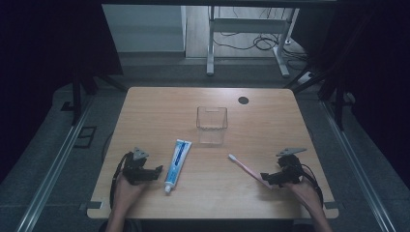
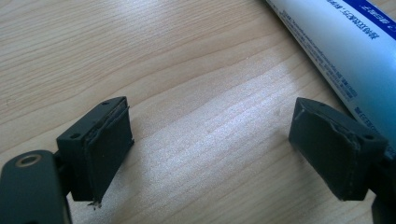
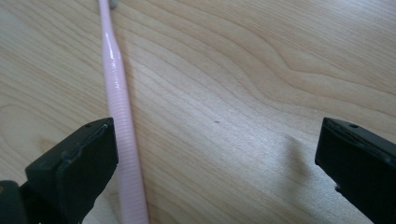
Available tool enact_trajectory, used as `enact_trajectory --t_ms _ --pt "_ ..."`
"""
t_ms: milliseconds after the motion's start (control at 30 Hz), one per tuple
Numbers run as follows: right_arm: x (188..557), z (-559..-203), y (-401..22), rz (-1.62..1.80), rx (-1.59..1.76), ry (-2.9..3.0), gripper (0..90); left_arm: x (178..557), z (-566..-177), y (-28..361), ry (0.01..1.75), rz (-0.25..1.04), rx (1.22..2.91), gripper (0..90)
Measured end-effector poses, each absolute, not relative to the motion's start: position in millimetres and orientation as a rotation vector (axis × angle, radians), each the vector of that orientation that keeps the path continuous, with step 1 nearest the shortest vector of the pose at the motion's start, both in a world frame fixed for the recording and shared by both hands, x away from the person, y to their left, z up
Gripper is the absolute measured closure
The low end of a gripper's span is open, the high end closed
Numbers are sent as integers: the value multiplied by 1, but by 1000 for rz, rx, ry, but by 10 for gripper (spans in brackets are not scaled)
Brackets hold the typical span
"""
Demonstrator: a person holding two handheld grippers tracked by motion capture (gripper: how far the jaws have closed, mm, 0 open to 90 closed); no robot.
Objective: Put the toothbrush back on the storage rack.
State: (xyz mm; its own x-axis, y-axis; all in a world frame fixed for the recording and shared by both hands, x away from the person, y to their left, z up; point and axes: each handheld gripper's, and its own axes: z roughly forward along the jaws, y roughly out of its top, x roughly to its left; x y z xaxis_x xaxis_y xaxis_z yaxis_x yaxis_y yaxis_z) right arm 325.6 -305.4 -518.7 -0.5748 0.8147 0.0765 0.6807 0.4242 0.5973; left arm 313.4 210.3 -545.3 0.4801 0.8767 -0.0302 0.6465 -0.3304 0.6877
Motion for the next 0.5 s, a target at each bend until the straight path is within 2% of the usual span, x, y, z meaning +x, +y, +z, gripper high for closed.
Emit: enact_trajectory --t_ms 500 --pt "330 -510 -292 775 1292 2585 0 313 -545 210 1255 463 2086 132"
